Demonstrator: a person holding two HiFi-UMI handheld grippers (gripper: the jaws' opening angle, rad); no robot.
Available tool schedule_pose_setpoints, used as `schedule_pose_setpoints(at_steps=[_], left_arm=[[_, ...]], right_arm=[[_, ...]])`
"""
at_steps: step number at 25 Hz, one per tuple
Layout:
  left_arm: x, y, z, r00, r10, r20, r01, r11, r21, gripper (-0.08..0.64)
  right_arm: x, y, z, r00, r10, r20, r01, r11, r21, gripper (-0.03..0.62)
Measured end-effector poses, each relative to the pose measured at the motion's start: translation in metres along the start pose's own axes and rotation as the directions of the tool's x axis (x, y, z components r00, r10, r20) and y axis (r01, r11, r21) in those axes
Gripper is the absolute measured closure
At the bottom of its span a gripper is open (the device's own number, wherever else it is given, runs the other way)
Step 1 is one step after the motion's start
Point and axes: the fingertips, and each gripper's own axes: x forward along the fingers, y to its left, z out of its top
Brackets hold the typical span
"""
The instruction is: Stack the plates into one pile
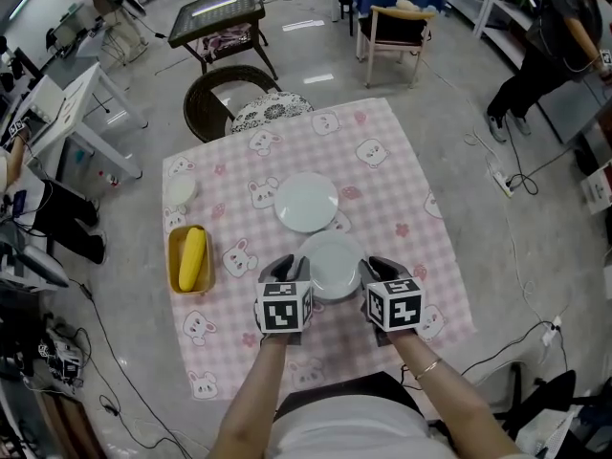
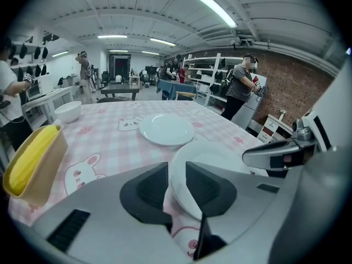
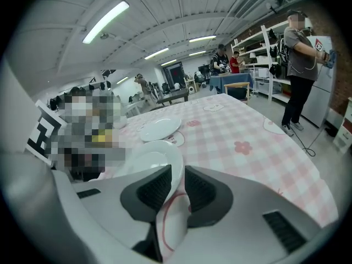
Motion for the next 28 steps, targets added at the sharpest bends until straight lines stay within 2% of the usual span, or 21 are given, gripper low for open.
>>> schedule_pose_setpoints(at_steps=[7, 15, 21, 28], left_arm=[[-0.019, 0.014, 0.032, 0.996, 0.026, 0.088, -0.025, 1.0, -0.01, 0.445], [-0.033, 0.04, 0.074, 0.979, 0.075, 0.19, -0.073, 0.997, -0.019, 0.445], [-0.03, 0.042, 0.089, 0.969, 0.098, 0.229, -0.096, 0.995, -0.018, 0.445], [-0.02, 0.069, 0.112, 0.967, 0.109, 0.229, -0.109, 0.994, -0.014, 0.445]], right_arm=[[-0.011, 0.001, 0.048, 0.994, 0.023, 0.104, -0.019, 0.999, -0.035, 0.509], [-0.01, 0.021, 0.105, 0.977, 0.08, 0.197, -0.063, 0.994, -0.088, 0.509], [-0.004, 0.023, 0.119, 0.969, 0.112, 0.221, -0.087, 0.989, -0.121, 0.509], [0.02, 0.034, 0.145, 0.969, 0.112, 0.219, -0.086, 0.988, -0.128, 0.509]])
